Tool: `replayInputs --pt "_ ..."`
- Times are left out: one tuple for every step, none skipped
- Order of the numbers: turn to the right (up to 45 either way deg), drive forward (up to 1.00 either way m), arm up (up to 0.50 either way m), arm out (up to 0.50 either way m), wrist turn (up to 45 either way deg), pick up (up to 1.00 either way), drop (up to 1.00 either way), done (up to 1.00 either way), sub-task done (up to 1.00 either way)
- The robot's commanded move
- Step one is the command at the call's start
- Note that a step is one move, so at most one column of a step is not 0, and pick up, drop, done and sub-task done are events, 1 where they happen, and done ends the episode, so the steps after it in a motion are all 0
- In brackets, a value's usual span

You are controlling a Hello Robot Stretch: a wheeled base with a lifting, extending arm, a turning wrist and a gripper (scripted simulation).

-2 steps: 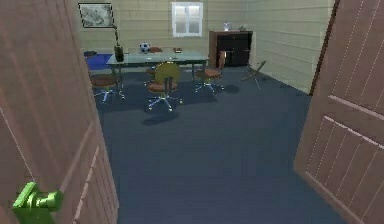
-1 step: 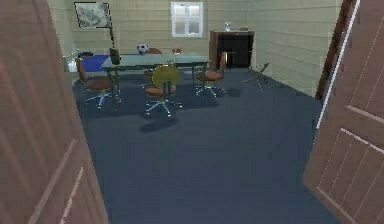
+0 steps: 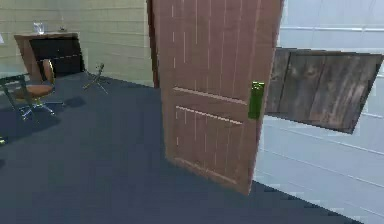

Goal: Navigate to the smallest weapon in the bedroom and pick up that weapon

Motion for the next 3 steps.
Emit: replayInputs --pt "45.0 0.00 0.00 0.00 0.0 0.00 0.00 0.00 0.00" --pt "45.0 0.00 0.00 0.00 0.0 0.00 0.00 0.00 0.00" --pt "12.0 0.00 0.00 0.00 0.0 0.00 0.00 0.00 0.00"
